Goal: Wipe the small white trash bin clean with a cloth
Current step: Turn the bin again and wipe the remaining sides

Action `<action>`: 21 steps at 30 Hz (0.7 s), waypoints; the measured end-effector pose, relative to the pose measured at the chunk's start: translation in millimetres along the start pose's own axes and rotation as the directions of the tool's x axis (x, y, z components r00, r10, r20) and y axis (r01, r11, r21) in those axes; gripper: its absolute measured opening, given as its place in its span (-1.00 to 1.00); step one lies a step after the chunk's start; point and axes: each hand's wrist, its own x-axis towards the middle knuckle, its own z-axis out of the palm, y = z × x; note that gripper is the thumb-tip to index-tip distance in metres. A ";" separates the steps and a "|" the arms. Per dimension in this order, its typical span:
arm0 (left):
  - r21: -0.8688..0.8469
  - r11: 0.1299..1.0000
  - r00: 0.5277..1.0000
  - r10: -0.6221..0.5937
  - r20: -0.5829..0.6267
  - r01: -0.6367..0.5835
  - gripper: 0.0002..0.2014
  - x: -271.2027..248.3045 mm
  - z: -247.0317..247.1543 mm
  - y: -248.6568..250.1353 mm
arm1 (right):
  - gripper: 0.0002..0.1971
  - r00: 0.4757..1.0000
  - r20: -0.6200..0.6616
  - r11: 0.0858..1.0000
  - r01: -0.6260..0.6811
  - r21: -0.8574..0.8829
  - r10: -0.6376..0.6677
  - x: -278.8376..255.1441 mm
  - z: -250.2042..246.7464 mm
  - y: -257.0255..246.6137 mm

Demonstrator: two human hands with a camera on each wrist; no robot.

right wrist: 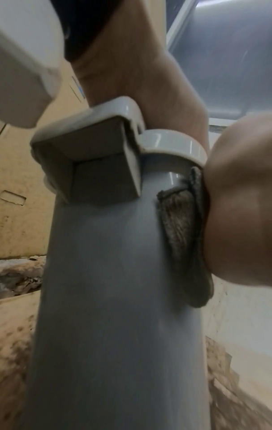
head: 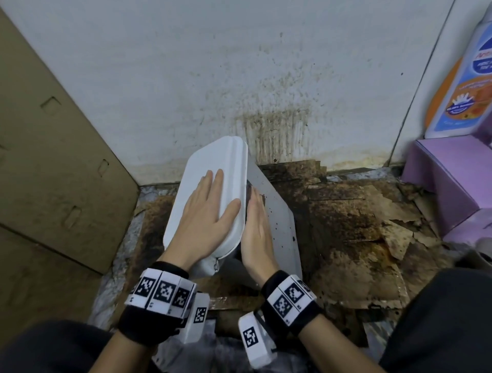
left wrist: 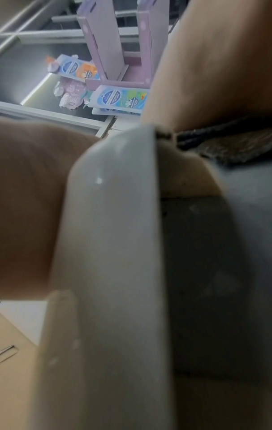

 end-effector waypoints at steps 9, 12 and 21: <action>-0.026 1.000 1.000 0.009 -0.011 -0.009 -0.18 -1.1 -4.3 -6.6 | -0.41 0.997 -0.024 0.979 -0.076 -0.191 0.073 9.9 -41.5 89.6; -0.033 0.999 1.000 0.009 -0.012 -0.010 -0.19 -1.3 -4.6 -5.6 | -0.43 0.972 -0.104 0.962 -0.224 -0.158 0.209 9.6 -65.8 133.9; -0.055 0.998 1.000 0.005 -0.024 -0.006 -0.15 -1.8 -6.5 -15.9 | -0.38 0.925 -0.224 0.936 -0.336 -0.105 0.306 11.3 -65.9 142.3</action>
